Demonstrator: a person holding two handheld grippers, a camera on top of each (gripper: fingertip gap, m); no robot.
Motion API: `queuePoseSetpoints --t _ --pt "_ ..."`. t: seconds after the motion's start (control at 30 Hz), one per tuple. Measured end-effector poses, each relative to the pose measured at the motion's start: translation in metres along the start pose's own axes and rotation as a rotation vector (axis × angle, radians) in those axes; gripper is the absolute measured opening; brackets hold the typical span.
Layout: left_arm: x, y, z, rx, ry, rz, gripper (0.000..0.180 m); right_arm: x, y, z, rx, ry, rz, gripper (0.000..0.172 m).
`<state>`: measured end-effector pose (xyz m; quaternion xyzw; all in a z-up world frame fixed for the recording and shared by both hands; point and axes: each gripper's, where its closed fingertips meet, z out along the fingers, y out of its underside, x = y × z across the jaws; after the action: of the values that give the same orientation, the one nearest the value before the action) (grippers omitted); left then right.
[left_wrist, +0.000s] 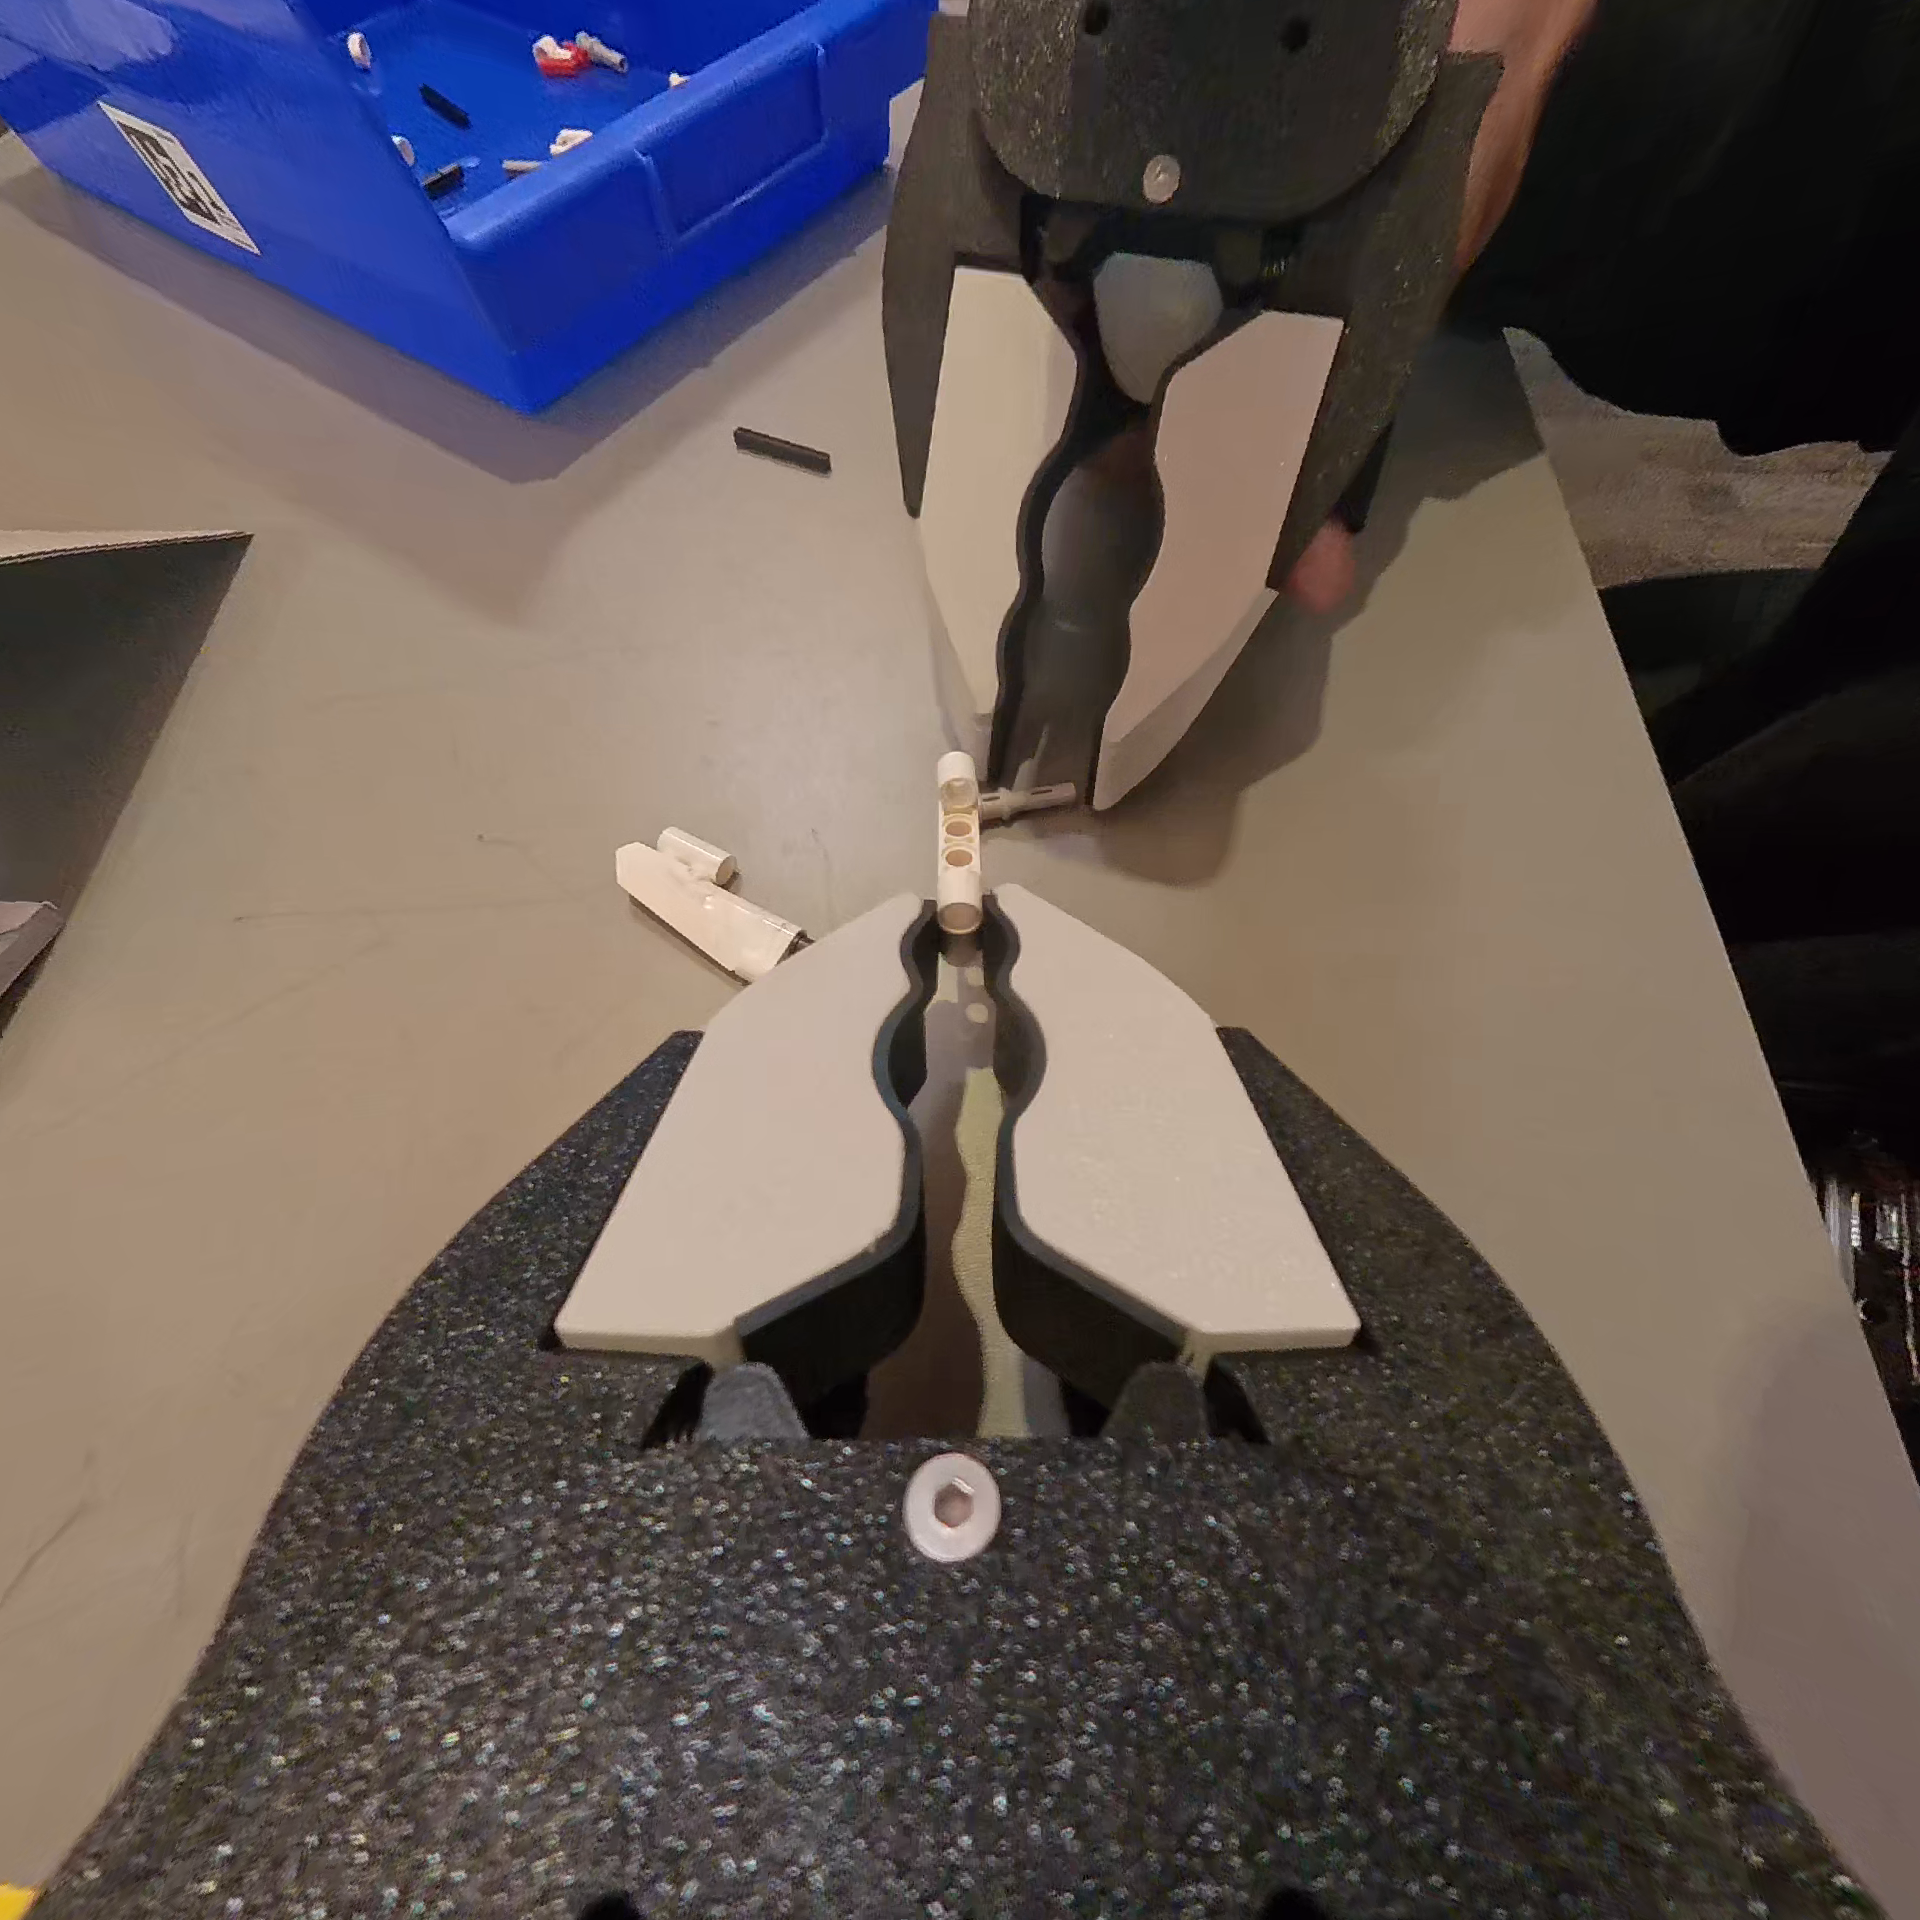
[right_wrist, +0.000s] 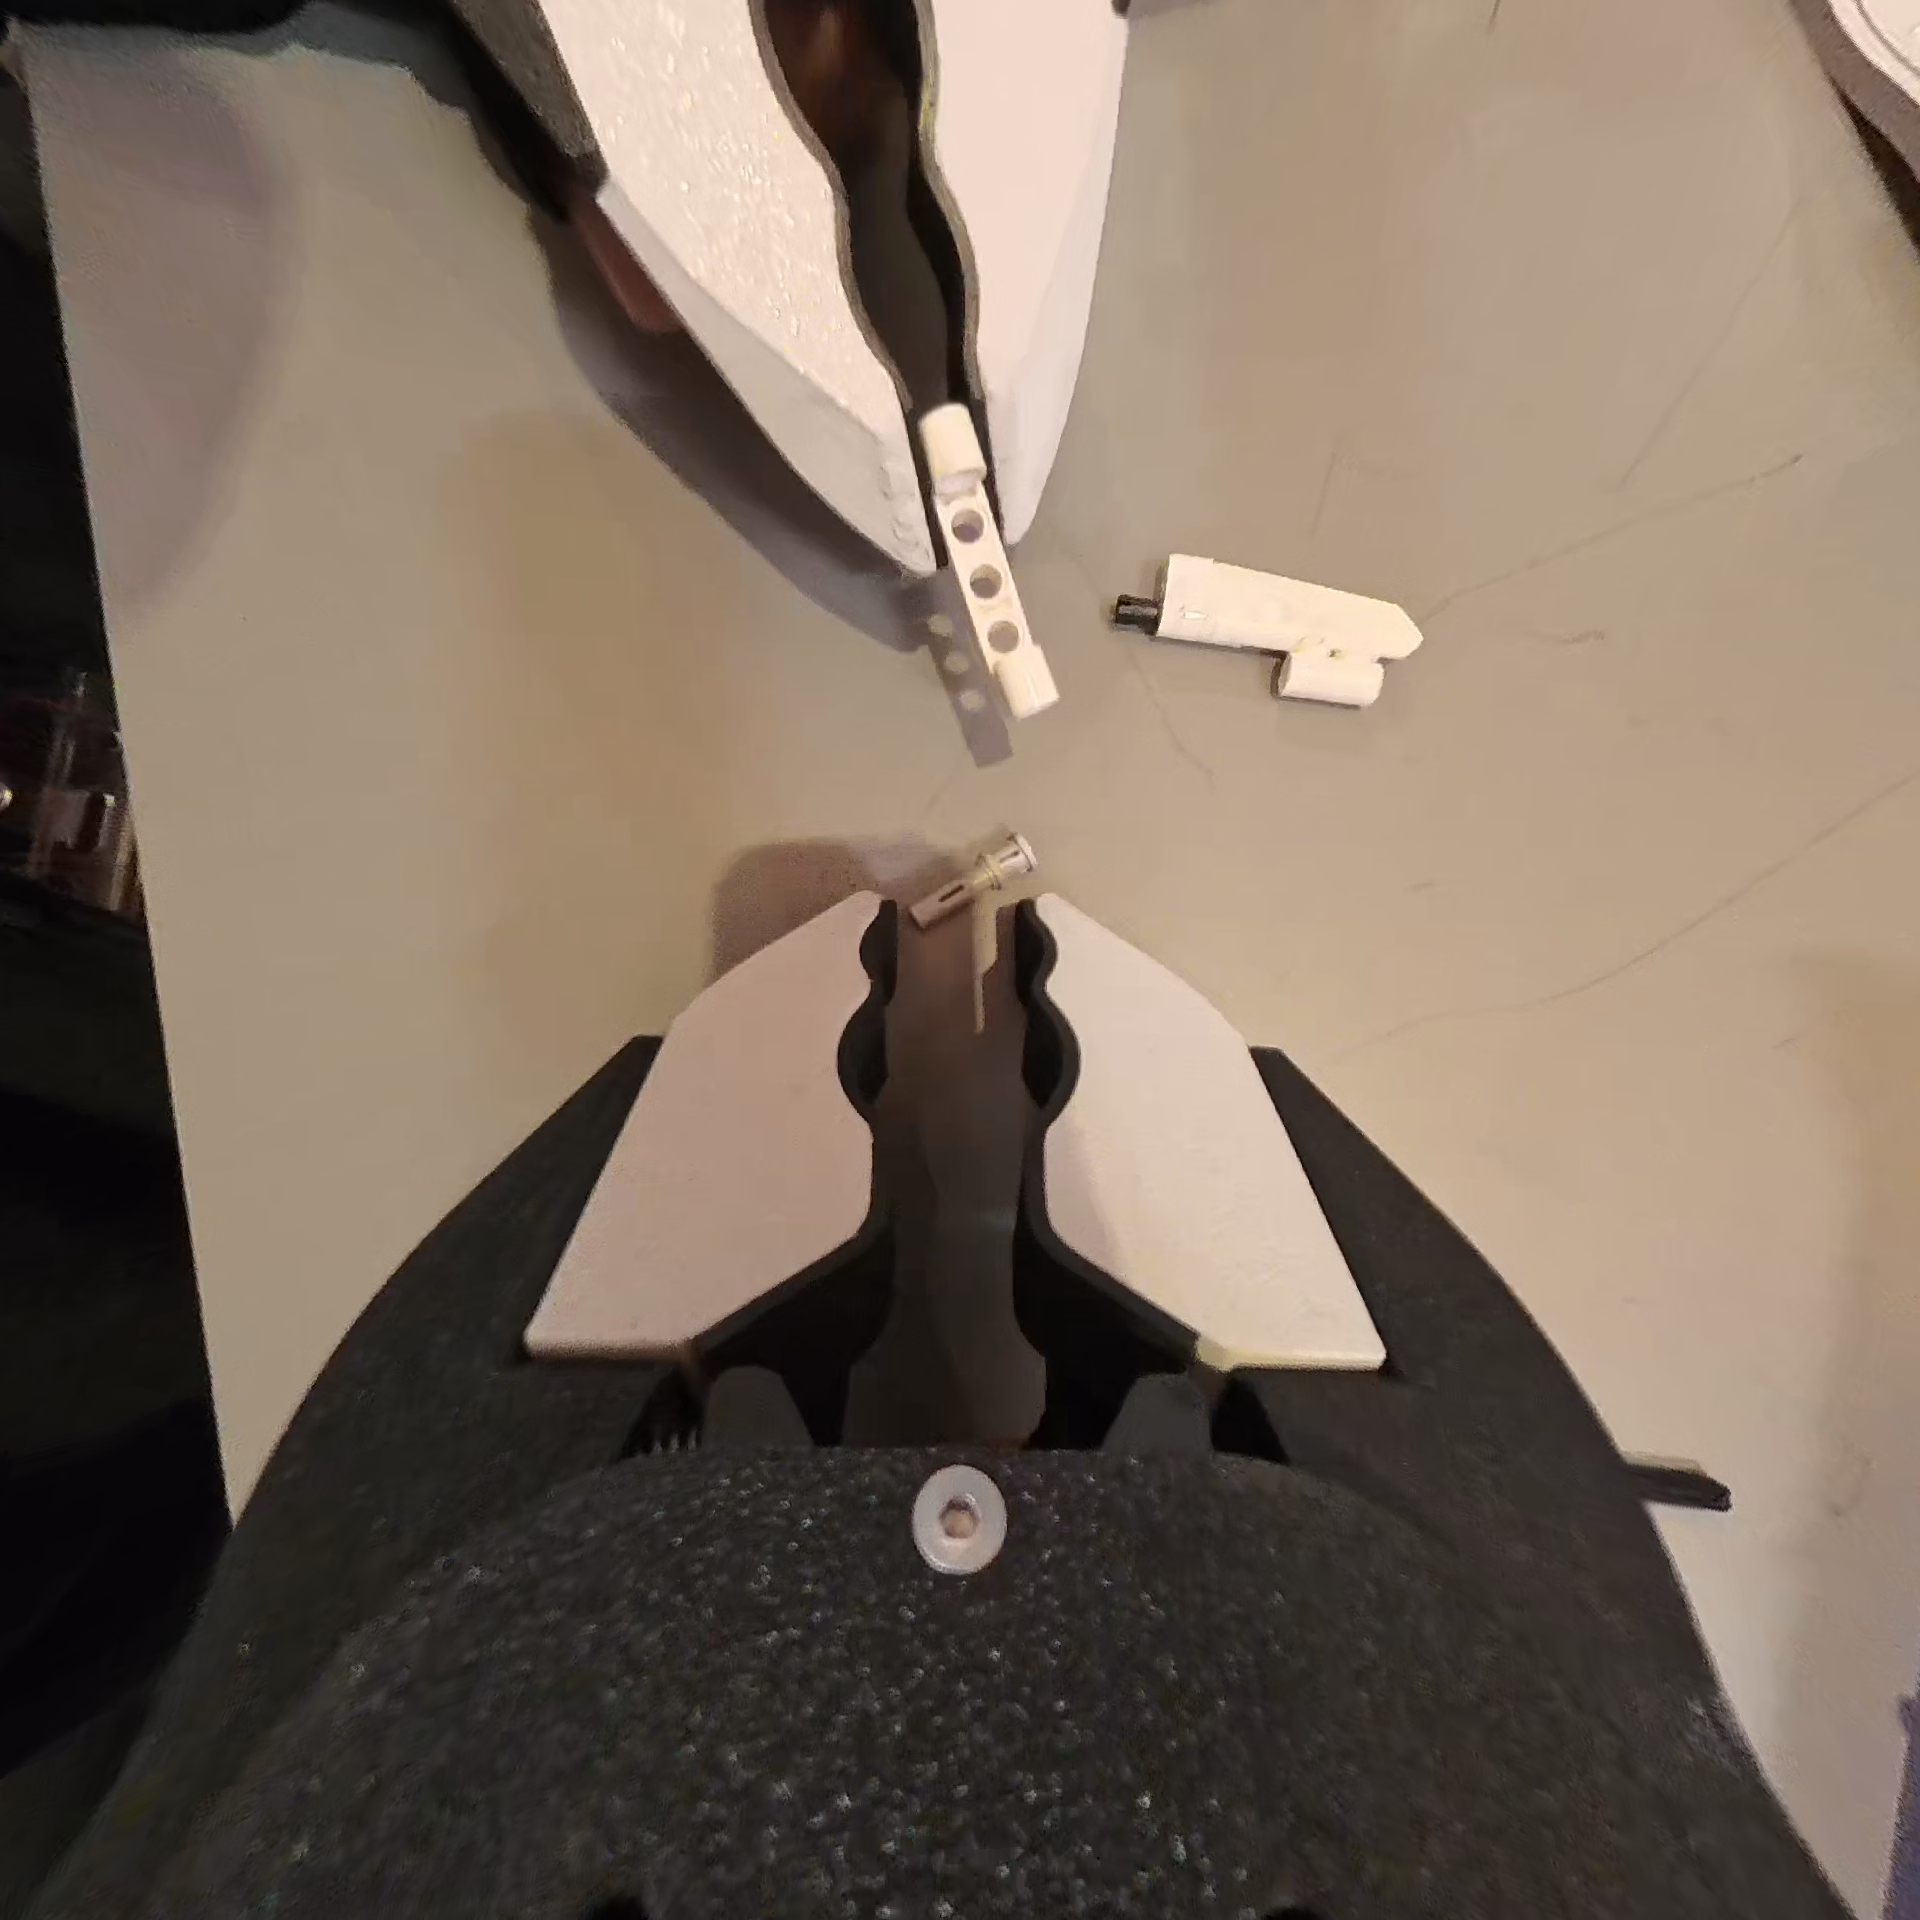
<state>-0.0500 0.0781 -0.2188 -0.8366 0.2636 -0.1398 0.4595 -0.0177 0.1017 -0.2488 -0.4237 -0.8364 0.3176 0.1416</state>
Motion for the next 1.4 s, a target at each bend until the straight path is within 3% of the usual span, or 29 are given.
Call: queuePoseSetpoints --t 0.3,0.6,0.97,1.17,1.4 --pt "-0.003 0.008 0.003 -0.061 -0.032 0.003 0.008 0.006 -0.004 0.004 0.014 -0.003 -0.07 0.004" --pt "0.0 0.012 0.005 -0.093 -0.027 0.015 0.008 0.008 0.0 -0.001 -0.014 -0.028 -0.149 0.005" --pt "0.004 0.011 0.002 -0.078 0.009 0.005 0.008 0.003 -0.038 0.007 0.12 -0.095 -0.169 0.018" --pt "-0.001 0.002 -0.004 -0.006 0.002 -0.032 0.009 0.003 -0.044 0.014 0.126 -0.105 -0.154 0.008" --pt "-0.011 -0.03 -0.022 0.239 0.036 -0.195 0.016 0.007 -0.076 -0.014 0.422 -0.218 0.051 0.008"
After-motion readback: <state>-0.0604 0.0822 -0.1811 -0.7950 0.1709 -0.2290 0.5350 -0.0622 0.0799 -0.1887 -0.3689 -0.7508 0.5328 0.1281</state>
